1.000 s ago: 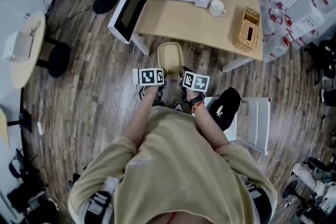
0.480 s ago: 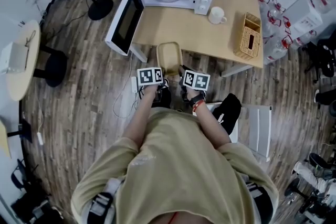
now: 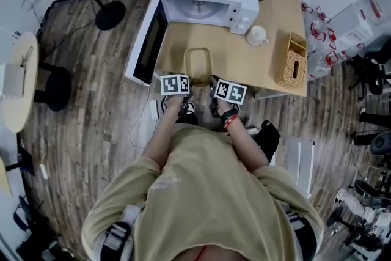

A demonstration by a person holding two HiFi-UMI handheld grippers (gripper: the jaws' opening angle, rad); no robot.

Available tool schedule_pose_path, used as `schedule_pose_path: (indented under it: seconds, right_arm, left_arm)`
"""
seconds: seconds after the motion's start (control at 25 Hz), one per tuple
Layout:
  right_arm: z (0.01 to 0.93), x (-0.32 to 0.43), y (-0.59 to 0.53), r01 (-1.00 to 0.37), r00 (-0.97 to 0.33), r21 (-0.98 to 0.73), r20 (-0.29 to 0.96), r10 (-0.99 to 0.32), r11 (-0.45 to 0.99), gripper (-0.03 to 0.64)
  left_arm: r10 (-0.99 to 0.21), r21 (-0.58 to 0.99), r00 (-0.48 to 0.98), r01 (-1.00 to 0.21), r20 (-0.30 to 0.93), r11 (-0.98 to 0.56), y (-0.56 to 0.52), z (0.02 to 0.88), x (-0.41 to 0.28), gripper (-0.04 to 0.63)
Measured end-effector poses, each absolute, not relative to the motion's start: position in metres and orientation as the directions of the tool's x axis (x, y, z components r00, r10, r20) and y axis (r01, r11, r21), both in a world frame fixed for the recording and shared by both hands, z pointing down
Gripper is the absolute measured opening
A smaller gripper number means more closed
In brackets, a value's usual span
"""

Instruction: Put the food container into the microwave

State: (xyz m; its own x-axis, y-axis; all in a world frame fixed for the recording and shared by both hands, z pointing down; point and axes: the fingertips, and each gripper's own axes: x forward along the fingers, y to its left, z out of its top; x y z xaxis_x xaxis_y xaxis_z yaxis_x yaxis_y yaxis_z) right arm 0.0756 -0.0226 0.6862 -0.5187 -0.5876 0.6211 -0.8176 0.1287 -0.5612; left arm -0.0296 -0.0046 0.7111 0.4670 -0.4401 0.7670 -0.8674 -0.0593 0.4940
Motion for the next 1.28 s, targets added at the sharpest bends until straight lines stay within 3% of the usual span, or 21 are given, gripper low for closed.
schedule_pose_path:
  seconds: [0.64,1.28]
  right_arm:
    - [0.675,0.051,-0.115,-0.832,-0.454,-0.552,0.614,-0.646,0.06,0.064]
    - [0.678,0.039,-0.189,-0.829,-0.464,-0.557,0.624,-0.629,0.059,0.064]
  left_arm:
    - [-0.429,0.501,0.506,-0.855,0.748,-0.134,-0.109,0.697,-0.055,0.087]
    - [-0.446,0.503,0.488,-0.859,0.751,-0.092,-0.186,0.697,-0.068,0.086]
